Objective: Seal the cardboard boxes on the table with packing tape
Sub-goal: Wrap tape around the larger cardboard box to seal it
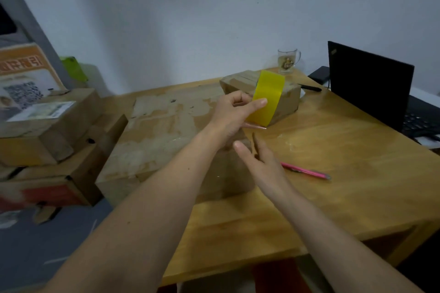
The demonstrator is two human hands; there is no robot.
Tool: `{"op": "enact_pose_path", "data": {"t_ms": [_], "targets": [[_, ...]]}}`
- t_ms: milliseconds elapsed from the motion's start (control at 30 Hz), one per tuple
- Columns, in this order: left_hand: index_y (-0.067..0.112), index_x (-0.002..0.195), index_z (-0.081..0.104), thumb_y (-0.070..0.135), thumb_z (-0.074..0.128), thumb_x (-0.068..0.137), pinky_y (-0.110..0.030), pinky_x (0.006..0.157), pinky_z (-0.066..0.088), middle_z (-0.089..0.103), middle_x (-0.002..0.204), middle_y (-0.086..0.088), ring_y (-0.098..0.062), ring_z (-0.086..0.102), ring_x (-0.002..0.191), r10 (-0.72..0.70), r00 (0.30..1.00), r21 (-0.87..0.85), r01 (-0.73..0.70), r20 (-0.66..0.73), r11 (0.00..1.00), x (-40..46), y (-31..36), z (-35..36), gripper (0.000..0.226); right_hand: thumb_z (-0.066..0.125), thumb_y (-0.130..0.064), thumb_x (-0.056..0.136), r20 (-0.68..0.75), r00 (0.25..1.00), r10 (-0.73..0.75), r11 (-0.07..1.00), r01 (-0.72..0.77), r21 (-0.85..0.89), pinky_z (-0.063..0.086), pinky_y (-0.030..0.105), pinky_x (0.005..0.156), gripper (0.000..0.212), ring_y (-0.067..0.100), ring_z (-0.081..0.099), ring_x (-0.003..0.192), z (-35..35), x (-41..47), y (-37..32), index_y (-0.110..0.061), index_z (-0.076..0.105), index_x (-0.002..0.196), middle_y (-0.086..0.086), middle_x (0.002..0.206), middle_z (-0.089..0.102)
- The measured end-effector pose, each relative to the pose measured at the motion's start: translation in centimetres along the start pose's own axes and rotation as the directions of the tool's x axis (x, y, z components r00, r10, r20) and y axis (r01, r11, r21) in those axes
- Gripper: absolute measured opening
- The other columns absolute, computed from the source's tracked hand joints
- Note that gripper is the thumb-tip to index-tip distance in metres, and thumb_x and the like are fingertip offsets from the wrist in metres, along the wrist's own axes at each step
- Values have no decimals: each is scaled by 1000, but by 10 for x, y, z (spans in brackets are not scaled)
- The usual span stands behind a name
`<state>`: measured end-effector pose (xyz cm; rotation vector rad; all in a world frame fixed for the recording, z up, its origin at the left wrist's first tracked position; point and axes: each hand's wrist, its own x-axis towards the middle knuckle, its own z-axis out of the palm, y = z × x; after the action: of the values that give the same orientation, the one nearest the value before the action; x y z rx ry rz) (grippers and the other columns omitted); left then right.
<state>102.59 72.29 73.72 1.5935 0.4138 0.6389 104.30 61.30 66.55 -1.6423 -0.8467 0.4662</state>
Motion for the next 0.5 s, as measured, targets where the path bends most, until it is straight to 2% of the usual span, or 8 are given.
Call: {"op": "enact_pose_path", "data": {"t_ms": [67, 167, 233, 300, 333, 400, 433, 500], "targets": [[11, 68, 53, 10, 73, 87, -35, 58, 62, 68, 79, -8, -19, 69, 71, 22, 999, -35, -23, -33, 999, -7, 5, -12, 27, 52, -67, 82, -31, 998, -46, 999, 46, -5, 36, 37, 110, 85, 12, 40, 135, 10, 1, -4, -25, 26, 151, -6, 149, 41], [12, 70, 55, 11, 71, 88, -41, 67, 62, 70, 82, -6, -18, 69, 74, 69, 990, -24, -72, -120, 997, -21, 18, -38, 24, 58, -45, 92, -73, 997, -19, 1000, 18, -9, 37, 28, 99, 69, 8, 44, 123, 19, 9, -6, -22, 28, 150, -5, 141, 45], [11, 73, 56, 12, 72, 88, -41, 68, 62, 70, 90, -9, -19, 68, 76, 119, 974, 3, -120, -195, 993, -33, 28, -62, 22, 55, -37, 96, -120, 993, 6, 1000, -5, 6, 34, 32, 107, 65, 11, 38, 132, 17, 17, -10, -22, 24, 151, -3, 149, 37], [11, 74, 57, 13, 72, 88, -36, 64, 62, 71, 87, -5, -17, 70, 74, 171, 946, 16, -173, -275, 985, -45, 35, -91, 21, 49, -30, 99, -214, 970, -115, 978, 72, -198, 22, 41, 118, 63, 16, 18, 146, 21, 18, -15, -22, 18, 153, 1, 160, 20], [11, 73, 57, 13, 73, 88, -37, 66, 62, 72, 82, -1, -17, 70, 74, 189, 928, 29, -190, -322, 981, -51, 39, -106, 22, 47, -29, 100, -216, 941, -260, 905, 160, -393, 17, 44, 120, 60, 18, 12, 148, 28, 13, -19, -20, 21, 152, 3, 161, 17], [16, 68, 58, 16, 74, 87, -46, 81, 60, 70, 72, 7, -18, 70, 79, 204, 883, 64, -196, -423, 979, -62, 43, -138, 25, 46, -36, 98, -19, 850, -527, 602, 357, -714, 12, 50, 120, 50, 24, 20, 147, 45, 4, -23, -17, 40, 144, 7, 156, 30], [18, 67, 58, 18, 75, 87, -50, 87, 57, 70, 73, 6, -22, 70, 85, 209, 860, 80, -194, -466, 978, -67, 43, -153, 26, 45, -42, 96, 104, 817, -568, 465, 422, -778, 13, 52, 119, 48, 25, 32, 142, 55, 1, -25, -17, 49, 137, 8, 150, 42], [19, 67, 59, 21, 76, 87, -46, 81, 59, 71, 81, 0, -28, 70, 94, 210, 817, 84, -196, -537, 977, -77, 41, -179, 26, 45, -52, 94, 239, 811, -534, 338, 464, -819, 17, 51, 117, 53, 24, 46, 132, 69, 0, -32, -16, 55, 131, 5, 138, 55]]}}
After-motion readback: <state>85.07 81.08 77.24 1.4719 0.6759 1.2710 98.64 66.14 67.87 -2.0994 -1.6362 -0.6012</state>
